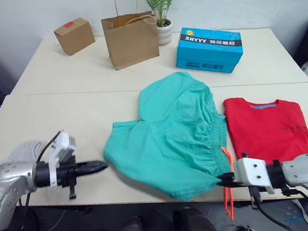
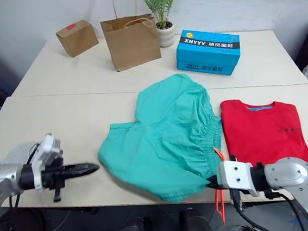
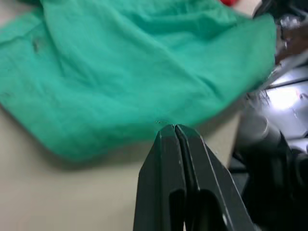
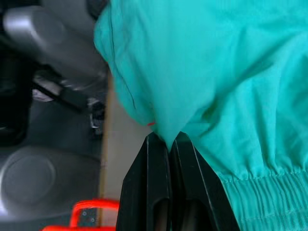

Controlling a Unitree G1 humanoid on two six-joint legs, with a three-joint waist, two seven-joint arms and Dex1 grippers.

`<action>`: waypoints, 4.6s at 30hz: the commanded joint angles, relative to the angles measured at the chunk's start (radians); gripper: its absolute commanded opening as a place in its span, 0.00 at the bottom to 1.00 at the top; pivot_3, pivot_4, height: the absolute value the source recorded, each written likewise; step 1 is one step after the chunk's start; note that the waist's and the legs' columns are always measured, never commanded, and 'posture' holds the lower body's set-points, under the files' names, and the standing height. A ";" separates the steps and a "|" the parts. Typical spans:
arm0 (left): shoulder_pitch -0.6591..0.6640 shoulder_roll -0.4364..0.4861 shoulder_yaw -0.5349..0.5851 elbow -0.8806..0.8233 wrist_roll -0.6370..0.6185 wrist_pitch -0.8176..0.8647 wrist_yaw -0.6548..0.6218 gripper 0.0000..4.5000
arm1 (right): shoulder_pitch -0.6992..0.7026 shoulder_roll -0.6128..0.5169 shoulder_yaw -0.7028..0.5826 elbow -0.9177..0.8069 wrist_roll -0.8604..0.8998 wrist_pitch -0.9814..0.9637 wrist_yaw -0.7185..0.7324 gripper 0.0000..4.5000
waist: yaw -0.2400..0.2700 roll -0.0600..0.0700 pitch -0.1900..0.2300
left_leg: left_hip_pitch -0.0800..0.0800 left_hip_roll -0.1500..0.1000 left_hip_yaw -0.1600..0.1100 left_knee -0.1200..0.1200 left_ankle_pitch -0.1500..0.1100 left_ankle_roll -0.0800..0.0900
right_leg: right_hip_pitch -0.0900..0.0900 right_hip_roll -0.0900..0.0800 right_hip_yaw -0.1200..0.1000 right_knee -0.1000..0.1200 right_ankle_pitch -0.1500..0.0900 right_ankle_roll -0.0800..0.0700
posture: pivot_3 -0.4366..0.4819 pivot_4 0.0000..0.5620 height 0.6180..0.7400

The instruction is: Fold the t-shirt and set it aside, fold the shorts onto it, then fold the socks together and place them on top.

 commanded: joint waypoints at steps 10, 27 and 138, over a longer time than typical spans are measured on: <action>0.029 -0.107 0.034 -0.089 0.080 -0.190 0.040 0.04 | -0.204 0.113 -0.004 0.114 0.032 -0.064 -0.043 0.00 | 0.001 0.001 0.001 | 0.000 0.000 -0.001 0.000 0.001 0.001 | 0.000 -0.001 0.000 0.000 -0.001 -0.001 | 0.48 0.27 1.00; -0.362 -0.261 -0.361 0.357 0.544 -0.819 -0.008 0.96 | -0.321 0.155 -0.026 0.176 -0.029 0.046 -0.208 0.00 | 0.001 0.002 0.001 | -0.001 -0.001 0.001 0.002 0.002 0.002 | -0.001 0.000 0.000 0.003 0.002 0.002 | 0.48 0.27 1.00; -1.326 -0.184 -0.005 0.926 0.265 -0.855 0.163 0.01 | -1.436 0.341 -0.038 1.255 -0.227 -0.698 -0.544 0.00 | -0.032 -0.001 0.005 | -0.036 -0.001 0.022 0.005 0.005 0.004 | -0.052 -0.007 -0.016 0.025 0.011 0.004 | 0.48 0.27 1.00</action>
